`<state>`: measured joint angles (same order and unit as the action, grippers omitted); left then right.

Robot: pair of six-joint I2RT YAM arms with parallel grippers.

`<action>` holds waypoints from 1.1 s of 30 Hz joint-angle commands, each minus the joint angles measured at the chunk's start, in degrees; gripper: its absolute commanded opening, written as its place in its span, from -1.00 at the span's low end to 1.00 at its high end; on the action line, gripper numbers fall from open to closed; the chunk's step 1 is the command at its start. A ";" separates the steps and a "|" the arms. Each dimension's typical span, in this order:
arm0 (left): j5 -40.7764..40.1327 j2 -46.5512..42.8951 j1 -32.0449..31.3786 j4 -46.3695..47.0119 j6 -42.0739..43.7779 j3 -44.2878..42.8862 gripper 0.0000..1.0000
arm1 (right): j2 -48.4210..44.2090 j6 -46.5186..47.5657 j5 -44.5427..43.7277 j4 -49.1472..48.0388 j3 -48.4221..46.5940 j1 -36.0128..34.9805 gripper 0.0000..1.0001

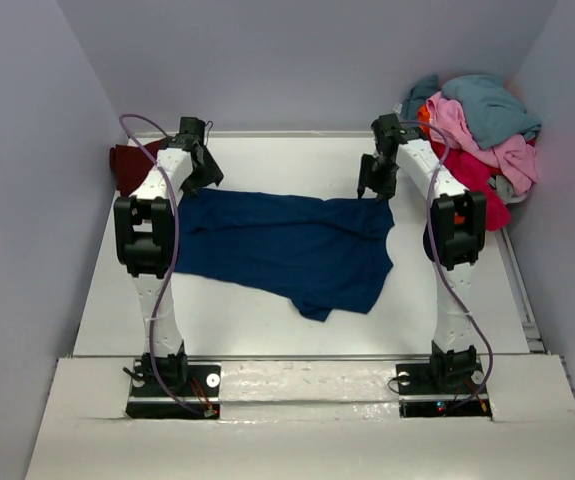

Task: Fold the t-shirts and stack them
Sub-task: Fold the flattened tshirt in 1/3 of the way

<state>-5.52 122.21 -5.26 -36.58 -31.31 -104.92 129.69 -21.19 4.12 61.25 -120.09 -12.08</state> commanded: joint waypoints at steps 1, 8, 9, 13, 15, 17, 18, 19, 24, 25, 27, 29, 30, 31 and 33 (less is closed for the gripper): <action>-1.42 -0.05 -0.10 -1.66 0.20 -1.34 0.42 | -1.81 0.36 1.06 -0.70 1.44 0.12 0.13; -1.34 0.39 -0.10 -1.30 0.20 -0.81 0.41 | -2.34 0.36 1.33 -1.84 4.08 0.12 0.13; -1.25 0.48 -0.10 -1.30 0.20 -0.81 0.41 | -2.25 0.36 1.42 -1.84 4.16 0.12 0.13; -1.07 0.57 -0.10 -1.30 0.20 -0.90 0.41 | -1.54 0.54 1.15 -1.84 4.34 0.12 0.13; -1.07 0.40 -0.10 -1.04 0.20 -0.81 0.41 | -1.37 0.36 1.07 -1.84 4.25 0.12 0.13; -0.99 0.22 -0.10 -1.04 0.46 -0.81 0.41 | -1.46 0.45 0.98 -2.10 4.43 0.12 0.13; -1.07 0.22 -0.10 -0.95 0.46 -0.72 0.41 | -1.37 0.54 0.72 -2.10 4.17 0.12 0.13; -1.07 0.13 -0.10 -0.78 0.46 -0.72 0.42 | -1.19 0.62 0.45 -1.93 3.90 0.12 0.13; -0.81 0.04 -0.10 -0.60 0.55 -0.63 0.41 | 0.12 0.54 0.45 -1.40 2.06 0.65 0.08; -0.81 0.04 -0.10 -0.51 0.55 -0.63 0.41 | 0.13 0.54 0.54 -1.40 2.06 0.65 0.08; -0.81 -0.05 -0.10 -0.51 0.64 -0.55 0.41 | 0.21 0.54 -0.33 -1.49 2.23 0.65 0.06; -0.90 -0.31 -0.10 -0.34 0.72 -0.28 0.41 | 0.30 0.54 -1.22 -1.40 2.14 0.65 0.06; -0.98 -0.31 -0.10 -0.34 0.72 -0.19 0.41 | 0.39 0.45 -2.09 -1.31 1.97 0.65 0.06; -0.90 -0.40 -0.10 -0.16 0.72 -0.11 0.41 | 0.48 0.36 -2.36 -1.31 1.88 0.65 0.06; -0.90 -0.31 -0.10 -0.25 0.72 -0.11 0.41 | 0.39 0.36 -2.01 -1.31 1.70 1.27 0.06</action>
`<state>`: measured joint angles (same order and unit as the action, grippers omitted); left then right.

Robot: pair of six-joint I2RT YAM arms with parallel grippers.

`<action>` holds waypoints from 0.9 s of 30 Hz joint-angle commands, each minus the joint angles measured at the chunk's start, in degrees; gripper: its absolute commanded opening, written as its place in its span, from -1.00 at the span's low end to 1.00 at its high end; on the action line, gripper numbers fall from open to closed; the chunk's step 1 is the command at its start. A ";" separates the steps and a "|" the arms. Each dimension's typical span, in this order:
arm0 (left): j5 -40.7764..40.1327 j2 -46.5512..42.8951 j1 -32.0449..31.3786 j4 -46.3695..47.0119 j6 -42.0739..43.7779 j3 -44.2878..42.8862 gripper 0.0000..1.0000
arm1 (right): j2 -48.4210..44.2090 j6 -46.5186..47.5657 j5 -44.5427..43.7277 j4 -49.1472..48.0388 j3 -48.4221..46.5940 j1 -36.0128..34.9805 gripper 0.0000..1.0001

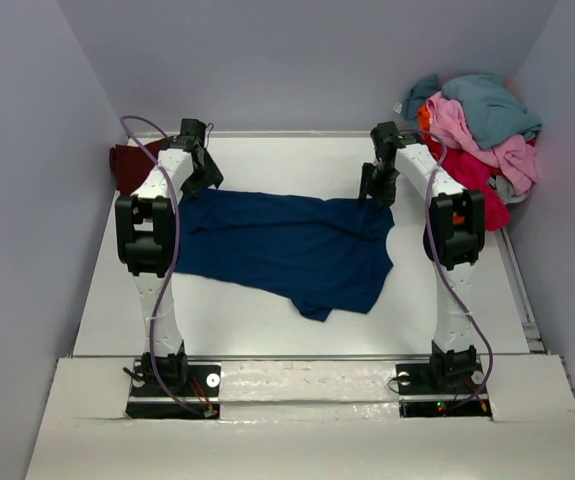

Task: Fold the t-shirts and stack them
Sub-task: Fold the flattened tshirt in 1/3 of the way

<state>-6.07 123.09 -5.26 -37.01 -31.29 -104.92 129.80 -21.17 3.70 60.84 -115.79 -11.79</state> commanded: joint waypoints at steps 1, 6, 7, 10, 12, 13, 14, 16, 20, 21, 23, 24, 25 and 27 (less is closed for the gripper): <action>-0.35 -1.27 -0.10 0.19 0.70 -0.02 0.41 | 0.19 0.43 -1.86 -0.81 -2.69 0.98 0.07; -0.35 -1.27 -0.10 0.28 0.70 0.16 0.41 | -0.33 0.25 -1.60 -1.07 -1.90 2.03 0.05; -0.35 -1.27 -0.10 0.36 0.70 0.16 0.41 | -0.42 0.25 -1.51 -1.07 -1.72 2.04 0.03; -0.35 -1.27 -0.10 0.36 0.79 0.07 0.41 | -0.77 0.25 -0.72 -1.60 -0.32 2.04 -0.01; -0.44 -1.27 -0.10 0.36 0.79 -0.02 0.41 | -1.21 0.16 0.07 -2.56 0.99 2.04 -0.03; -0.44 -1.27 -0.10 0.36 0.88 -0.02 0.41 | -1.39 0.16 0.42 -2.92 1.61 2.04 -0.04; -0.35 -1.27 -0.10 0.36 0.88 -0.02 0.41 | -1.56 0.25 1.30 -3.44 2.75 2.04 -0.05; -0.44 -1.27 -0.10 0.36 0.97 0.16 0.41 | -1.57 0.42 2.61 -3.97 3.81 2.04 -0.07; -0.44 -1.45 -0.10 0.54 0.97 0.77 0.41 | -1.56 0.16 3.24 -4.67 5.31 2.04 -0.09; -0.44 -1.53 -0.10 0.63 0.97 0.86 0.41 | -1.91 0.25 3.33 -4.68 5.48 2.04 -0.09; -0.35 -1.53 -0.10 0.72 0.97 0.86 0.41 | -2.09 0.43 3.33 -4.50 5.31 2.04 -0.09; -0.44 -1.53 -0.10 0.72 0.97 0.86 0.41 | -2.44 0.51 3.24 -4.50 5.31 2.04 -0.09; -0.44 -1.53 -0.10 0.80 0.97 0.95 0.41 | -2.62 0.51 3.24 -4.41 5.31 2.04 -0.09; -0.44 -1.45 -0.10 0.89 0.88 0.95 0.41 | -2.97 0.60 3.15 -4.24 5.13 2.04 -0.10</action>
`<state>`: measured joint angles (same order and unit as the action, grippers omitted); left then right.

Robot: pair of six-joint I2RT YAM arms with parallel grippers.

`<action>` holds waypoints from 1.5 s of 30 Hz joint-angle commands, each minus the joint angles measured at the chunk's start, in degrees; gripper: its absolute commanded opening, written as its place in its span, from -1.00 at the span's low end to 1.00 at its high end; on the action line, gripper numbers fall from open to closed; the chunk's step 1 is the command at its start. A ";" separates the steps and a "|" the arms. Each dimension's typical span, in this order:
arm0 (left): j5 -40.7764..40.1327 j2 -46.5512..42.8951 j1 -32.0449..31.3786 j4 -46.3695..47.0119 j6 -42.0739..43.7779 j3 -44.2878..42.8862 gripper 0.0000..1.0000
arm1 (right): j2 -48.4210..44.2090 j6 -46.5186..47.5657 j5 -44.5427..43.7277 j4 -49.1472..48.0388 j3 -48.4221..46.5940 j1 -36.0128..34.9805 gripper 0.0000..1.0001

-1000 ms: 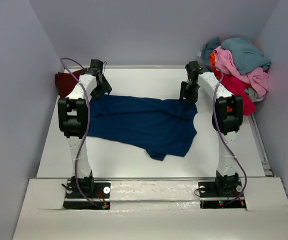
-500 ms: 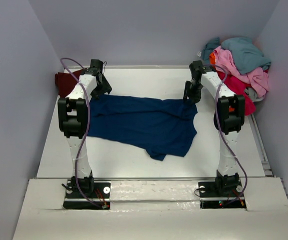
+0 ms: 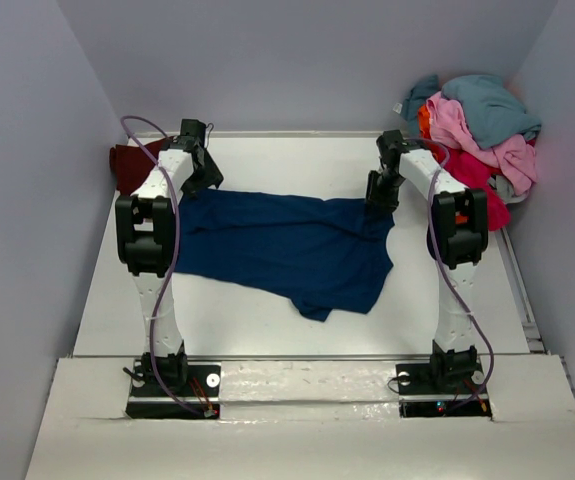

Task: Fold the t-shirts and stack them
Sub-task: Fold the flattened tshirt in 1/3 of the way

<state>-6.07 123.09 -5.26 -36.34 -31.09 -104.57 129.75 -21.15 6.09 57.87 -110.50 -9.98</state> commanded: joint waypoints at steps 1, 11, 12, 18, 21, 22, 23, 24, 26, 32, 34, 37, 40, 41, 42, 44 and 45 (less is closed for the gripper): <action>-0.44 -1.53 -0.10 0.13 0.68 0.60 0.41 | -3.01 0.67 0.77 -1.18 -0.24 0.22 -0.11; -0.35 -1.88 -0.10 0.56 0.86 1.21 0.06 | -5.91 0.84 0.24 -0.65 1.95 0.22 -0.78; -0.26 -1.89 -0.10 0.65 0.86 1.48 0.04 | -6.26 0.93 0.15 -0.56 2.21 0.22 -0.79; -0.18 -2.15 -0.10 1.18 0.77 2.36 0.03 | -9.08 1.19 0.06 -0.39 4.32 0.22 -0.79; 0.00 -2.24 -0.10 1.27 0.68 2.45 0.03 | -10.22 1.55 0.50 -0.12 5.47 -0.31 -0.79; 0.00 -2.24 -0.10 1.27 0.68 2.45 0.03 | -10.83 1.63 0.59 -0.12 6.08 -0.83 -0.80; 0.00 -2.24 -0.10 1.27 0.68 2.45 0.03 | -11.27 1.72 0.68 -0.04 6.43 -0.83 -0.80; 0.09 -2.32 -0.10 1.27 0.68 2.36 0.03 | -11.63 1.90 0.68 -0.03 6.78 -0.83 -0.80; 0.09 -2.33 -0.10 1.27 0.68 2.36 0.04 | -12.68 2.16 0.94 0.23 7.58 -1.36 -0.80; 0.35 -2.41 -0.10 1.27 0.77 2.18 0.03 | -14.35 3.04 2.08 1.02 9.86 -3.64 -0.80; 0.61 -2.50 -0.10 1.27 0.77 2.09 0.03 | -14.53 3.57 2.44 1.54 10.65 -4.95 -0.79; 0.79 -2.59 -0.10 1.27 0.86 1.92 0.03 | -15.14 3.92 2.35 1.81 12.14 -6.55 -0.79; 0.88 -2.76 -0.10 1.36 0.94 1.92 0.03 | -16.10 3.92 2.17 1.99 14.07 -7.86 -0.79; 0.88 -2.94 -0.10 1.36 1.03 1.92 0.03 | -16.46 3.75 2.09 1.81 14.69 -7.86 -0.79; 0.88 -2.94 -0.10 1.44 1.12 2.01 0.03 | -17.51 3.57 2.09 1.72 16.18 -8.39 -0.79; 0.97 -3.03 -0.10 1.53 1.12 2.09 0.04 | -18.47 3.57 2.43 1.46 17.76 -8.39 -0.77; 0.88 -3.12 -0.10 1.62 1.12 2.18 0.03 | -18.92 3.48 2.35 1.37 18.47 -8.39 -0.75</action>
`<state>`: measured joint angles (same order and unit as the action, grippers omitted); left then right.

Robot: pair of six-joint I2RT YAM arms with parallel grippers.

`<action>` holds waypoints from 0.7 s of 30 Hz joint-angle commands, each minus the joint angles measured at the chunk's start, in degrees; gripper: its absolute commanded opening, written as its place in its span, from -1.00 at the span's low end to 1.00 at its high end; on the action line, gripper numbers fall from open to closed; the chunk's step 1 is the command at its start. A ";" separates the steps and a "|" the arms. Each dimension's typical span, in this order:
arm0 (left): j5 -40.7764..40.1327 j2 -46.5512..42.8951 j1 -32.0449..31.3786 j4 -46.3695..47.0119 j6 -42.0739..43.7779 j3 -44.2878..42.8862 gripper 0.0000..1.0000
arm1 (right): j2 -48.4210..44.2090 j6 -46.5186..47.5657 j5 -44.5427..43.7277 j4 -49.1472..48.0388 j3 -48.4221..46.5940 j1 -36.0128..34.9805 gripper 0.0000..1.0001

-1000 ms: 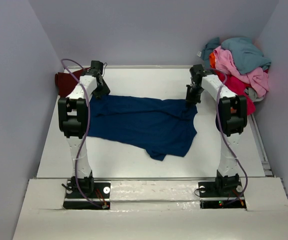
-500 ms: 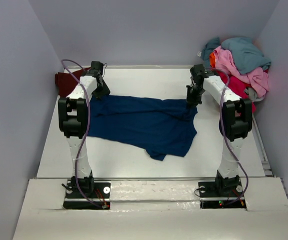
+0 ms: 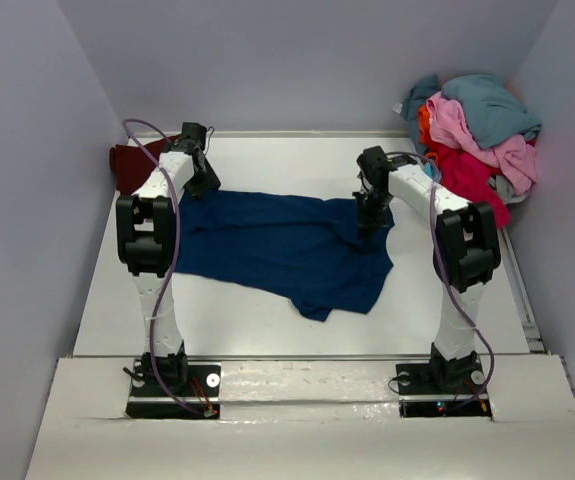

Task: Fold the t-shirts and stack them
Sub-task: Fold the flattened tshirt in 1/3 of the way

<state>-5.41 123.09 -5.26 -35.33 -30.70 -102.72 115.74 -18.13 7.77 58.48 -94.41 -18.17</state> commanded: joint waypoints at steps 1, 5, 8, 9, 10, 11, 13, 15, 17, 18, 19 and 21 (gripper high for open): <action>0.40 -3.12 -0.10 0.61 0.81 0.32 0.03 | -5.87 0.38 0.41 0.76 3.87 -0.72 -0.73; 0.66 -3.12 -0.10 0.88 0.73 0.50 0.03 | -8.16 0.03 0.40 0.15 6.60 -0.72 -0.59; 0.84 -3.12 -0.10 0.97 0.73 0.41 0.04 | -10.00 -0.06 0.93 -0.21 9.32 -0.72 -0.46; 0.84 -3.12 -0.10 0.97 0.73 0.32 0.04 | -10.36 -0.06 1.11 -0.29 9.77 -1.24 -0.36; 0.84 -3.12 -0.10 0.97 0.73 0.32 0.03 | -10.80 -0.06 1.37 -0.47 10.12 -1.25 -0.33; 0.84 -3.12 -0.10 0.97 0.73 0.32 0.04 | -11.06 0.02 1.63 -0.30 10.47 -1.25 -0.32; 0.84 -3.12 -0.10 0.79 0.73 0.24 0.04 | -11.68 0.11 1.90 -0.29 11.26 -1.77 -0.27; 0.84 -3.12 -0.10 0.70 0.82 0.15 0.04 | -12.20 0.11 1.90 -0.38 12.05 -1.78 -0.26; 0.84 -3.20 -0.10 0.79 0.82 0.06 0.04 | -12.65 0.03 1.99 -0.47 12.49 -1.78 -0.25; 0.67 -3.29 -0.10 0.70 0.90 0.15 0.04 | -12.73 -0.15 1.99 -0.47 12.67 -2.30 -0.25; 0.66 -3.29 -0.10 0.70 0.99 0.15 0.04 | -12.91 -0.24 2.07 -0.47 12.85 -2.30 -0.25; 0.66 -3.47 -0.10 0.79 0.99 0.24 0.04 | -13.44 -0.68 1.72 -1.00 13.46 -2.83 -0.25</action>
<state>-4.71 123.09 -5.26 -34.92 -30.59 -102.72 105.43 -18.20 9.06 58.46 -81.71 -19.68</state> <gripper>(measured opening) 0.519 0.372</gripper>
